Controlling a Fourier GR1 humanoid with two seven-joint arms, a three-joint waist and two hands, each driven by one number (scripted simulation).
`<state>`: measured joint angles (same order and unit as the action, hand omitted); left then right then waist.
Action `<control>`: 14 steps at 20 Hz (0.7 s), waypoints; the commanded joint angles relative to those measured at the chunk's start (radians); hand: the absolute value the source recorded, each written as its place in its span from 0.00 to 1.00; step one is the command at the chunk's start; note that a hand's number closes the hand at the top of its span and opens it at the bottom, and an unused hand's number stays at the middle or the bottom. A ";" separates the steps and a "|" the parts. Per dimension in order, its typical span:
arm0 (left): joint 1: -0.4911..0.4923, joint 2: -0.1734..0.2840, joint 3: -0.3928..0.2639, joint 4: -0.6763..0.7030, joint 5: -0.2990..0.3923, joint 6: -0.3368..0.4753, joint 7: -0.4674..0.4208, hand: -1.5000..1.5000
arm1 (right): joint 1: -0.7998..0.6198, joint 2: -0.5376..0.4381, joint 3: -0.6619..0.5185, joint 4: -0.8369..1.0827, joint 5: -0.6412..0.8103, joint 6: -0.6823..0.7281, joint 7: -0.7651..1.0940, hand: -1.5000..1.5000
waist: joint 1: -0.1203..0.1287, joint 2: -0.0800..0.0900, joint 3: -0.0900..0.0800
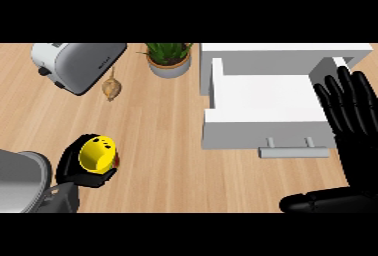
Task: Pick up the cup, place it into the drawer and close the drawer
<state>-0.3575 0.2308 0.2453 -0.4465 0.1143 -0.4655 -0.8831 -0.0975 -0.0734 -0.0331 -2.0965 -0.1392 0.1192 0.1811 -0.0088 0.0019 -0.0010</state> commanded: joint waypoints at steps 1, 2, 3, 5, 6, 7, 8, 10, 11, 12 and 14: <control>0.035 0.029 0.007 -0.004 0.005 -0.112 -0.173 1.00 | 0.032 0.005 0.001 -0.021 0.005 0.000 -0.012 0.00 | 0.000 0.000 -0.001; 0.035 0.037 0.002 -0.014 0.001 -0.101 -0.179 1.00 | 0.027 -0.023 -0.038 -0.012 -0.033 0.021 -0.004 0.00 | 0.000 0.000 0.000; 0.046 -0.010 0.015 -0.020 0.013 -0.028 -0.192 1.00 | 0.074 0.002 0.017 -0.074 -0.001 0.012 0.006 0.00 | -0.001 -0.001 0.000; -0.001 -0.050 0.038 -0.024 0.033 0.083 -0.158 1.00 | 0.029 0.008 0.019 -0.004 0.023 0.005 -0.021 0.00 | 0.003 0.000 0.000; 0.013 -0.086 0.036 -0.042 0.026 0.141 -0.193 1.00 | 0.038 -0.006 -0.005 -0.004 0.005 0.019 -0.032 0.00 | 0.003 0.000 0.000; -0.012 -0.063 0.059 -0.015 0.037 0.152 -0.198 1.00 | 0.003 -0.027 -0.031 -0.008 -0.037 0.028 0.005 0.00 | 0.000 0.001 0.000; 0.020 -0.103 0.052 -0.082 0.048 0.195 -0.169 1.00 | -0.013 -0.051 -0.080 0.006 -0.085 0.044 0.012 0.00 | 0.009 -0.003 0.001; 0.054 -0.117 0.040 -0.130 0.052 0.181 -0.189 1.00 | 0.037 -0.033 -0.049 -0.004 -0.030 0.034 -0.014 0.00 | 0.010 -0.004 0.001; 0.017 -0.105 0.058 -0.172 0.085 0.183 -0.123 1.00 | 0.017 -0.004 0.004 -0.009 0.008 0.009 0.000 0.00 | 0.014 -0.005 0.001; -0.016 -0.105 0.055 -0.148 0.081 0.173 -0.137 1.00 | -0.010 -0.023 -0.045 -0.001 -0.038 0.012 0.014 0.00 | 0.008 -0.002 0.001; 0.054 -0.180 0.011 -0.276 0.076 0.198 -0.146 1.00 | 0.026 -0.003 -0.013 -0.005 -0.008 0.004 0.008 0.00 | 0.016 -0.006 0.002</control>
<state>-0.3311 0.1193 0.2826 -0.6154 0.1812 -0.2703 -0.9668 -0.0749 -0.0830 -0.0473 -2.1136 -0.1505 0.1286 0.1889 0.0021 -0.0022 0.0001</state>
